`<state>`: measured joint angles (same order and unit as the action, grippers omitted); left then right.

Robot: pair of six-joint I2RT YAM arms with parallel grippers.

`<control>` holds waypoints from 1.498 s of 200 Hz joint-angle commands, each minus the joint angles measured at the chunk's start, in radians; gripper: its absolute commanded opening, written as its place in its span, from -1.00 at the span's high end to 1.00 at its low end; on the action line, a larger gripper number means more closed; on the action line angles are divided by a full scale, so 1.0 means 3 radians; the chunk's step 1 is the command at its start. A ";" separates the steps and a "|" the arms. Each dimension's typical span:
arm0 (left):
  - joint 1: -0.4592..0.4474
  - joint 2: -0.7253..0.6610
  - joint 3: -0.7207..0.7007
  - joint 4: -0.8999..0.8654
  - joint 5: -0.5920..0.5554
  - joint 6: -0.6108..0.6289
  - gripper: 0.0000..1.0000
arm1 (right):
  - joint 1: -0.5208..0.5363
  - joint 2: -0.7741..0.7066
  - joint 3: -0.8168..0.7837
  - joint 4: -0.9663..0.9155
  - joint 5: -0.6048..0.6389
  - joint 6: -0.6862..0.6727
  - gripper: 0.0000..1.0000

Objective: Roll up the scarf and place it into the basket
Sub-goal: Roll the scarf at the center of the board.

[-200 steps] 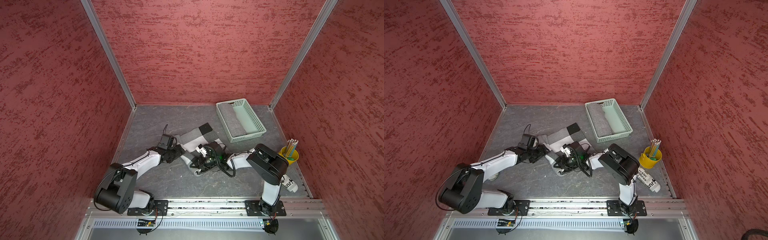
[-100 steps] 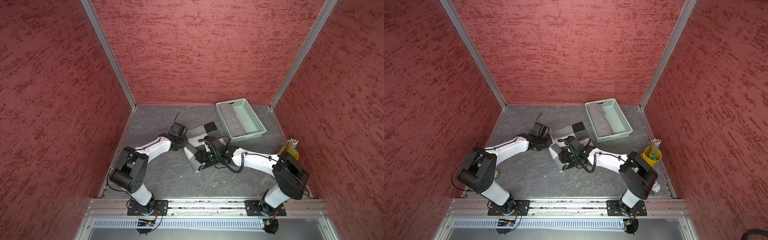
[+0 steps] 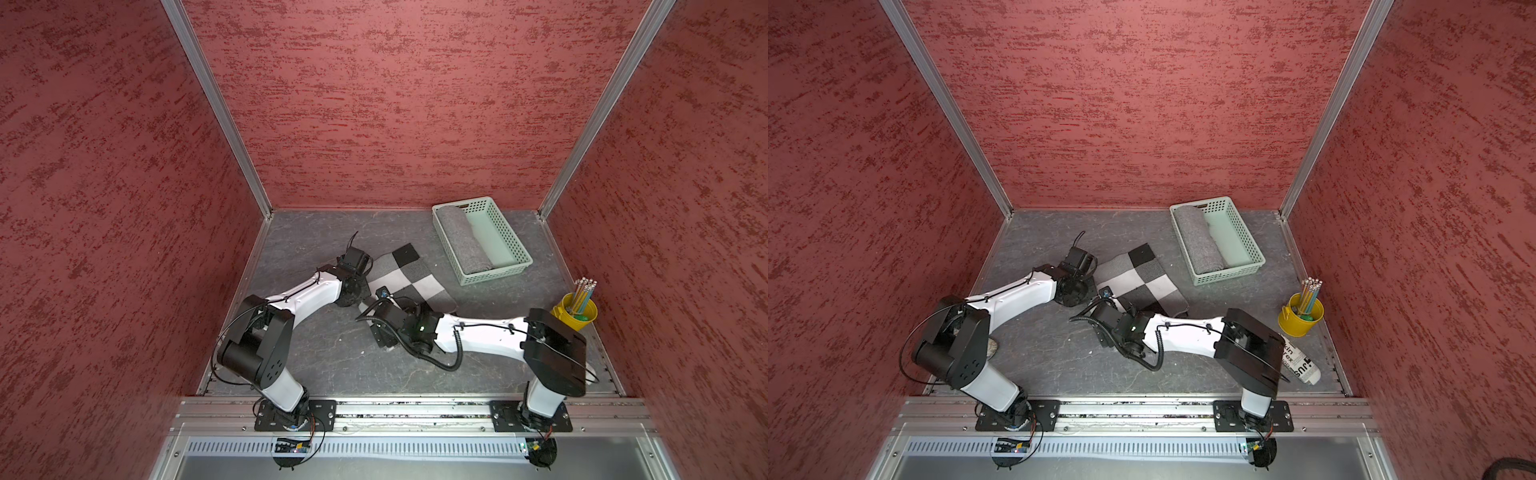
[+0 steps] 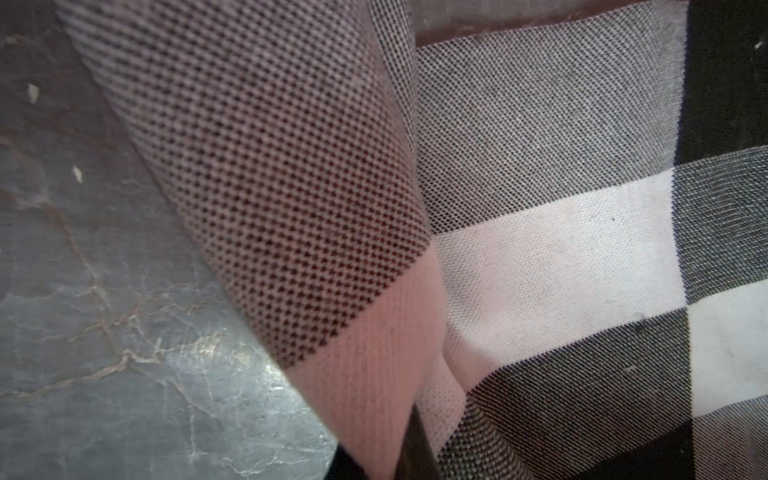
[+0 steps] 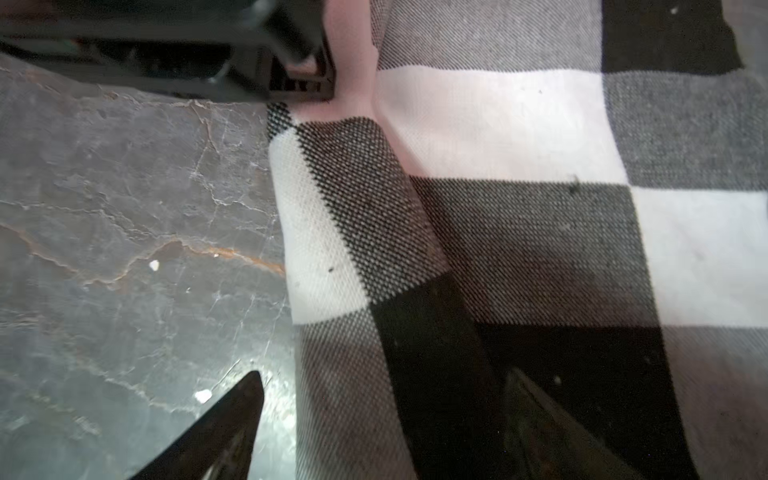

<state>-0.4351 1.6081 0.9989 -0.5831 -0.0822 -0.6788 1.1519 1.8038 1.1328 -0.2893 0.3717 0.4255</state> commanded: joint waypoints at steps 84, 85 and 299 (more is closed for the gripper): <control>0.0054 0.0070 0.0403 -0.0261 0.0222 0.0206 0.59 | 0.0031 0.0128 0.0100 -0.0259 -0.0382 0.0067 0.83; 0.0057 0.0070 0.0408 -0.0258 0.0225 0.0206 0.59 | 0.0029 0.0121 0.0095 -0.0256 -0.0401 0.0081 0.85; 0.0850 -0.0283 0.0228 0.1122 0.2599 0.2387 -0.33 | -0.1378 -0.0645 -0.1496 0.0836 -0.2915 0.1245 1.00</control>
<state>-0.2577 1.6253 1.1740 -0.3977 0.4316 -0.2943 0.7773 1.6596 0.7036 0.1444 -0.5049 0.8688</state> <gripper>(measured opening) 0.595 0.098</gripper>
